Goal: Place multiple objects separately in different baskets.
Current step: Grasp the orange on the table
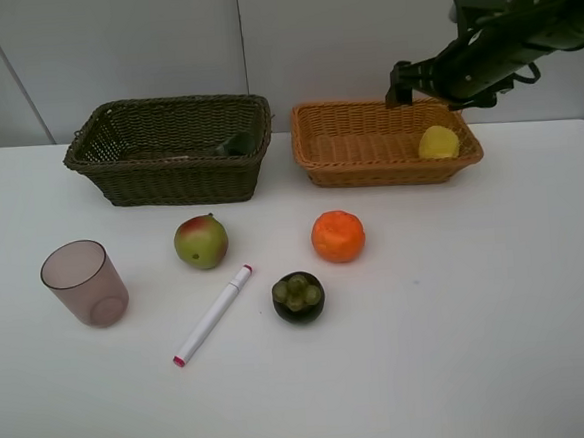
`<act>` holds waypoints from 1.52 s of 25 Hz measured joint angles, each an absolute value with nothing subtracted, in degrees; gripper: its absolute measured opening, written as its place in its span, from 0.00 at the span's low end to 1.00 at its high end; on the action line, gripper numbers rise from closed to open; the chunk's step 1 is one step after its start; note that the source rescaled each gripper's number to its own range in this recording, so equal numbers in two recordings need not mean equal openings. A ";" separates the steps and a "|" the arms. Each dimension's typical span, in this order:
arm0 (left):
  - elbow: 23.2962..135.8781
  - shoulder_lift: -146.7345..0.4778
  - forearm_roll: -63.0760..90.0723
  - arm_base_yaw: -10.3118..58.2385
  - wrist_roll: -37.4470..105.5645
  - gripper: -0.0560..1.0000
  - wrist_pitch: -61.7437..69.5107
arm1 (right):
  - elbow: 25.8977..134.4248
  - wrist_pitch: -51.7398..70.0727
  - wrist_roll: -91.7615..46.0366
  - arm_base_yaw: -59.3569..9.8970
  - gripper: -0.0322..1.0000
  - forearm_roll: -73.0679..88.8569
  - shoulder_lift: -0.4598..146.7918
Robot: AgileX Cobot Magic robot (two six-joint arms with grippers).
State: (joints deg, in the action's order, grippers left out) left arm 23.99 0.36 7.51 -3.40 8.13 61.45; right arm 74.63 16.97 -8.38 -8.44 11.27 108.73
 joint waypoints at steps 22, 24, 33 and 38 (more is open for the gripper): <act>23.99 0.36 7.51 -3.40 8.13 1.00 61.50 | 71.07 33.31 0.00 -25.36 1.00 9.80 102.92; 23.99 0.36 7.51 -3.40 8.13 1.00 61.50 | 68.84 31.19 0.87 -26.39 1.00 9.80 102.92; 23.99 0.36 7.51 -3.40 8.13 1.00 61.50 | 64.45 26.67 2.15 -28.12 1.00 10.12 104.84; 23.99 0.36 7.51 -3.40 8.13 1.00 61.50 | 64.31 26.09 2.15 -28.12 1.00 11.27 109.03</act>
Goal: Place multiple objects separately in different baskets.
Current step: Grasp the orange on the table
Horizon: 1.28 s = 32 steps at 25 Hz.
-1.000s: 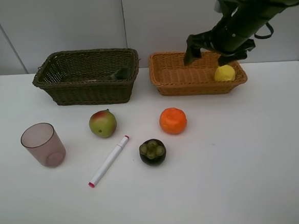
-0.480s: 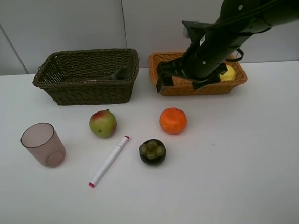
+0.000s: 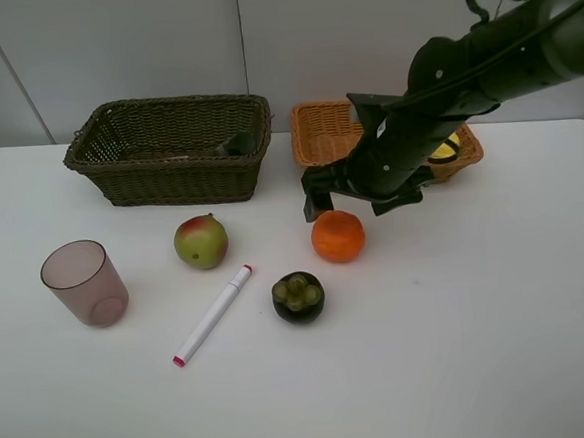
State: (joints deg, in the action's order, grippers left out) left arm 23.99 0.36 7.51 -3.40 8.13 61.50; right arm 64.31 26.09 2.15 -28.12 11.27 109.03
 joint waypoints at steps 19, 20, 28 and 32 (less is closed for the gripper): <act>23.99 0.36 7.51 -3.40 8.13 1.00 61.50 | 64.31 23.12 1.27 -28.92 1.00 14.38 116.08; 23.99 0.36 7.51 -3.40 8.13 1.00 61.50 | 64.31 23.07 1.21 -28.92 1.00 14.38 116.08; 23.99 0.36 7.51 -3.40 8.13 1.00 61.50 | 64.31 22.29 1.06 -28.92 0.96 14.38 116.08; 23.99 0.36 7.51 -3.40 8.13 1.00 61.50 | 64.31 22.04 1.06 -28.92 0.68 14.38 116.08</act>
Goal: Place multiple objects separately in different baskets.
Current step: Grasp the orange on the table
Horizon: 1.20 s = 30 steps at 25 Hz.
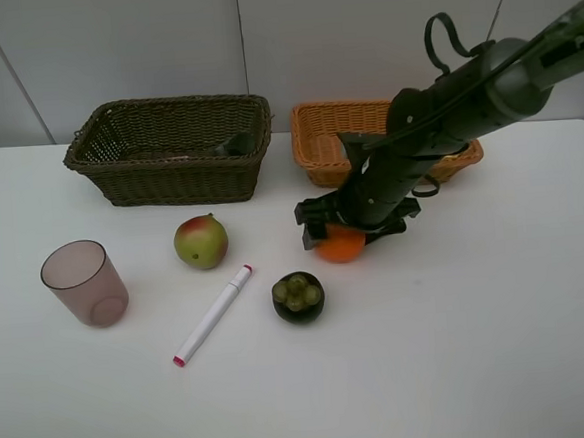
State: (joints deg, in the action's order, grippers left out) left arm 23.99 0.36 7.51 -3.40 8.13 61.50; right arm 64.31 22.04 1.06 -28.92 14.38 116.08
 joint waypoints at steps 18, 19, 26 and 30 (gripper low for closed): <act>23.99 0.36 7.51 -3.40 8.13 1.00 61.50 | 64.31 22.21 8.65 -28.92 0.65 8.85 116.08; 23.99 0.36 7.51 -3.40 8.13 1.00 61.50 | 64.31 22.21 8.93 -28.92 0.65 8.61 116.08; 23.99 0.36 7.51 -3.40 8.13 1.00 61.50 | 64.31 24.60 9.23 -28.81 0.65 8.24 114.82; 23.99 0.36 7.51 -3.40 8.13 1.00 61.50 | 64.31 27.37 9.23 -28.81 0.65 7.99 111.23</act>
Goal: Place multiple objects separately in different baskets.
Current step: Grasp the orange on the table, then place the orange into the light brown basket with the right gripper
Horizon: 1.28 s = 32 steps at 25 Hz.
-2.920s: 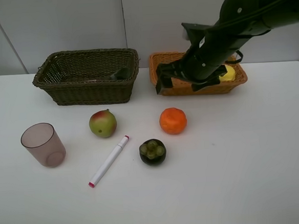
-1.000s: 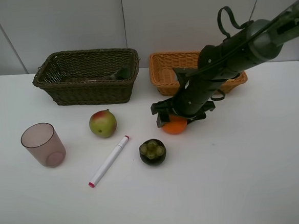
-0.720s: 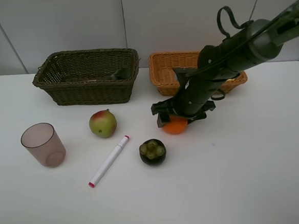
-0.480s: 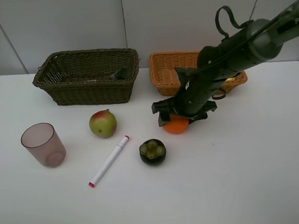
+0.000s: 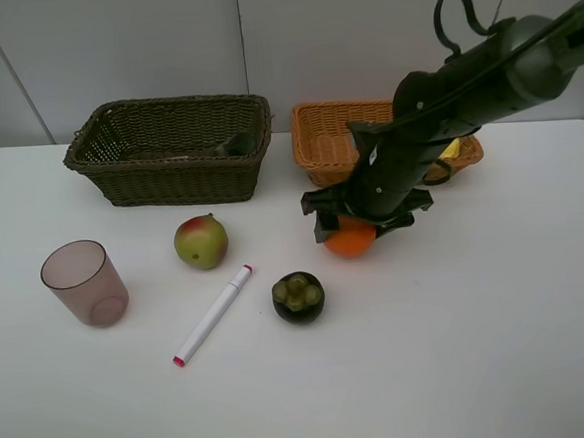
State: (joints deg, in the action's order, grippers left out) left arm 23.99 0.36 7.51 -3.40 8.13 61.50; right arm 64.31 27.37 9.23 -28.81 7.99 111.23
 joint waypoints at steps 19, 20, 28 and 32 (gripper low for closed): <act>23.99 0.36 7.51 -3.40 8.13 1.00 61.50 | 68.55 25.33 9.82 -21.56 0.65 -4.29 99.07; 23.99 0.36 7.51 -3.40 8.13 1.00 61.50 | 68.84 24.03 9.82 -20.48 0.65 -4.84 99.07; 23.99 0.36 7.51 -3.40 8.13 1.00 61.50 | 68.91 14.16 9.82 -16.05 0.65 -6.25 99.07; 23.99 0.36 7.51 -3.40 8.13 1.00 61.50 | 68.91 9.38 9.82 -14.58 0.65 -7.13 99.77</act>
